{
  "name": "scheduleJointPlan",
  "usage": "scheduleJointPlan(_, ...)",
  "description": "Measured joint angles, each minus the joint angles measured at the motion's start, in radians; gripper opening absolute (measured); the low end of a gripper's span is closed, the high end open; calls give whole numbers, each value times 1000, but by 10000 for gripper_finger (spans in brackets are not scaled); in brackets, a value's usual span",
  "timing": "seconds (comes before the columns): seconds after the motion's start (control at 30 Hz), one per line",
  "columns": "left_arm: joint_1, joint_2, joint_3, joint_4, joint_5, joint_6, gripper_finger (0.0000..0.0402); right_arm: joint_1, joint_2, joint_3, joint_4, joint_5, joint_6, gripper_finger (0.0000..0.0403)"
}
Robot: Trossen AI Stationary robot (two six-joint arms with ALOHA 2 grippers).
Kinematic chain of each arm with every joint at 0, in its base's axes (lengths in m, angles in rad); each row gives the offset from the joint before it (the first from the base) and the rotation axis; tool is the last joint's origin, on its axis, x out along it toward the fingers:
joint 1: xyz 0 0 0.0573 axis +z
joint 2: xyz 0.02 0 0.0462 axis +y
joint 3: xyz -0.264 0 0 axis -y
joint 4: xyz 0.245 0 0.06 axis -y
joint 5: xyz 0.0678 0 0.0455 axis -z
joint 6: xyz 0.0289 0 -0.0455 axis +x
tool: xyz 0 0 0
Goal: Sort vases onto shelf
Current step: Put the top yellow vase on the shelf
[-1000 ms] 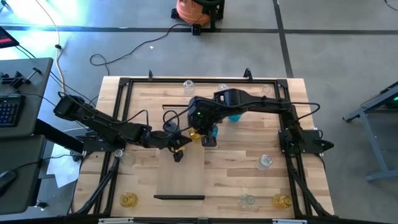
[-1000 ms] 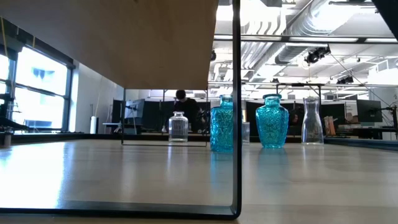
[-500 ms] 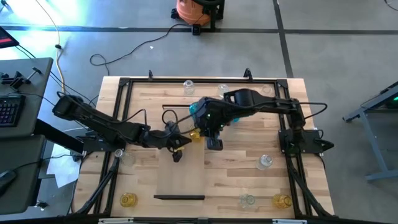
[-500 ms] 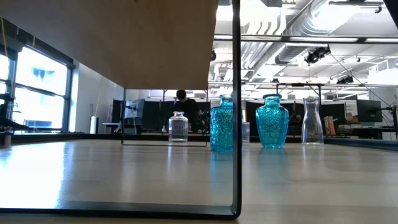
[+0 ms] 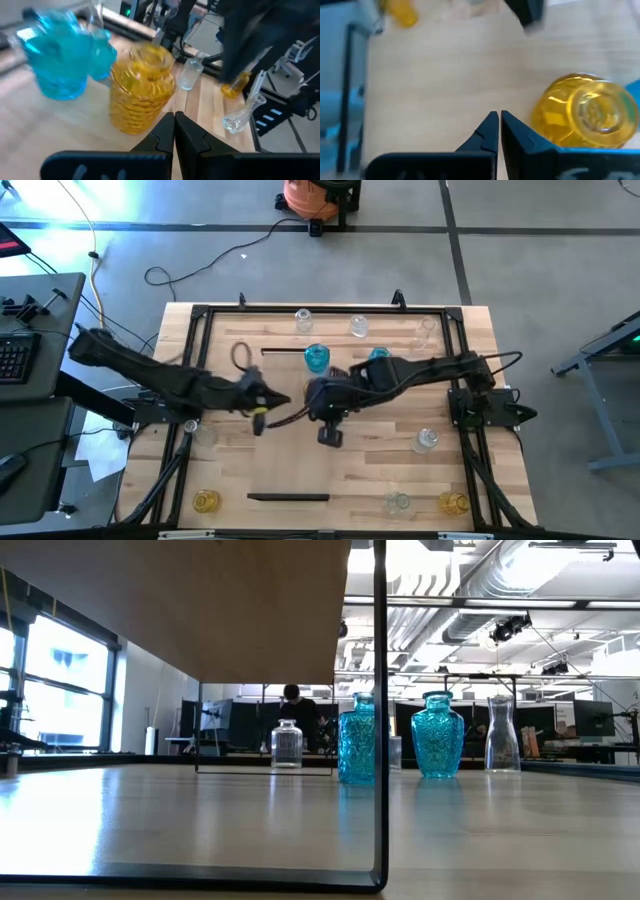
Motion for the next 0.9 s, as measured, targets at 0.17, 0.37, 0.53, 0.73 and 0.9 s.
scheduleJointPlan(0.17, -56, -178, 77, -165, -115, 69, 5, 25, 0, -16, 79, 109, 128, 0)
scheduleJointPlan(0.37, -106, -318, 130, -295, -168, 113, 5, 60, 0, -17, 65, 194, 305, 0)
scheduleJointPlan(0.53, -122, -368, 130, -355, -168, 113, 5, 97, 31, -16, 7, 234, 444, 0)
scheduleJointPlan(0.73, -125, -380, 130, -383, -149, 121, 5, 113, 98, -16, -2, 248, 524, 0)
scheduleJointPlan(0.9, -125, -379, 130, -383, -129, 123, 5, 108, 130, -16, -35, 279, 579, 0)
